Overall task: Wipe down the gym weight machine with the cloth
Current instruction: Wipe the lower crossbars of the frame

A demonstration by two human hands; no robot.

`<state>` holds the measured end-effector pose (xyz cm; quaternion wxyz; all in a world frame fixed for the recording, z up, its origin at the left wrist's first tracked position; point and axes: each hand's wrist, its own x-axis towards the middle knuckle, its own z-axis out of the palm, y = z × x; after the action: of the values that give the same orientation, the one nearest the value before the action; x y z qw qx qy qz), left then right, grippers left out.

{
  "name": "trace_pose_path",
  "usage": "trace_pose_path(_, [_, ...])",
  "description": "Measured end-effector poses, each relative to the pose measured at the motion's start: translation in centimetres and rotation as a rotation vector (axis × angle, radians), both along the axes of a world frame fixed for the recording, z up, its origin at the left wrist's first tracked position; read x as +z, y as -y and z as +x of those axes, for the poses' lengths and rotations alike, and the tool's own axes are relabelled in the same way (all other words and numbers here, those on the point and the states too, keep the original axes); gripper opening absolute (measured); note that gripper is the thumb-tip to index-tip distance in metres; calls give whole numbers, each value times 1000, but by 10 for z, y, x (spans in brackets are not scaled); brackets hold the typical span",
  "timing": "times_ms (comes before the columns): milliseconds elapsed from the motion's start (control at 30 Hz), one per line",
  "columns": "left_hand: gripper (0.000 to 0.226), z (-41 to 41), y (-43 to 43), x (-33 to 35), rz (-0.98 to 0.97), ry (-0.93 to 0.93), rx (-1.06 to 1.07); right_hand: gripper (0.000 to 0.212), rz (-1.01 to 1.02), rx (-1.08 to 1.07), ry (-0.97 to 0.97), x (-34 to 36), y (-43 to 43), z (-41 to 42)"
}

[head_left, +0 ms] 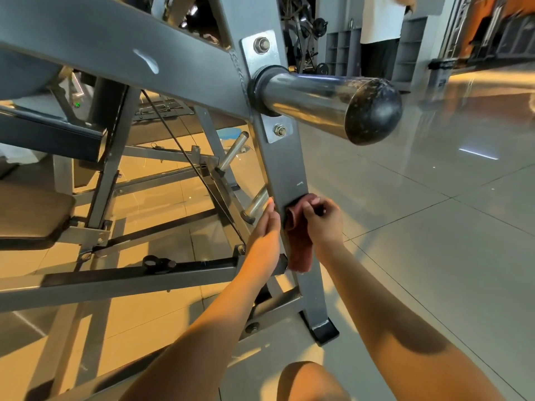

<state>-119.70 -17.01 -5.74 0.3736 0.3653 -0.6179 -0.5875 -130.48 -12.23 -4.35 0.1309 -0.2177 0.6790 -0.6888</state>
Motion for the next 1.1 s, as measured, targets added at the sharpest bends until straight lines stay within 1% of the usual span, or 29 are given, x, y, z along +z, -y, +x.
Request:
trace_pose_path(33, [35, 1, -1, 0, 0, -6, -2, 16, 18, -4, 0, 0, -1, -3])
trace_pose_path(67, [35, 2, -2, 0, -4, -8, 4, 16, 27, 0, -39, 5, 0, -5])
trace_pose_path(133, [35, 0, -3, 2, 13, -4, 24, 11, -19, 31, -166, 25, 2, -2])
trace_pose_path(200, [48, -3, 1, 2, 60, 12, 65, 9, -83, 24, -266, 47, 9, 6])
trace_pose_path(233, [55, -3, 2, 1, 81, 22, 70, 9, -110, -1, -272, 51, 12, 9])
trace_pose_path(267, [54, -3, 1, 2, 90, 25, 63, 9, -134, -28, -252, 48, 14, 10])
trace_pose_path(367, [36, -3, -3, 1, 71, -35, 58, 6, -112, -50, -125, 22, 11, 9])
trace_pose_path(433, [36, -3, -6, 3, 62, -50, 38, 7, -79, -62, -58, 5, 9, 4])
trace_pose_path(500, [38, -1, -13, 7, 61, -40, 21, 7, -43, -61, -15, 8, 7, 3])
trace_pose_path(567, [38, 0, -13, 8, 27, -45, 5, 4, -50, -24, -44, 22, 8, 6])
trace_pose_path(667, [39, 1, -10, 7, -21, -9, 14, 9, -95, -15, -175, 43, 11, 14])
trace_pose_path(733, [38, 1, -7, 7, -14, 13, 25, 11, -108, -31, -165, 36, 12, 16])
trace_pose_path(833, [37, 2, -3, 7, 36, 37, 22, 10, -64, -21, -12, 4, 8, 8])
trace_pose_path(900, [37, 4, -4, 5, 26, 5, -20, 9, -4, -6, 77, -4, 2, 2])
trace_pose_path(933, [37, 5, -6, 5, 17, -4, -31, 8, 11, -1, 84, -3, 1, 1])
trace_pose_path(967, [37, 6, -7, 4, 14, -16, -34, 7, 15, 5, 36, 2, 0, 1])
trace_pose_path(1033, [37, 6, -8, 3, -5, -29, -23, 3, -15, 37, -150, 18, 2, 8])
trace_pose_path(1100, [34, 6, -6, 1, -30, -32, -5, 8, -69, 69, -317, 29, 9, 16])
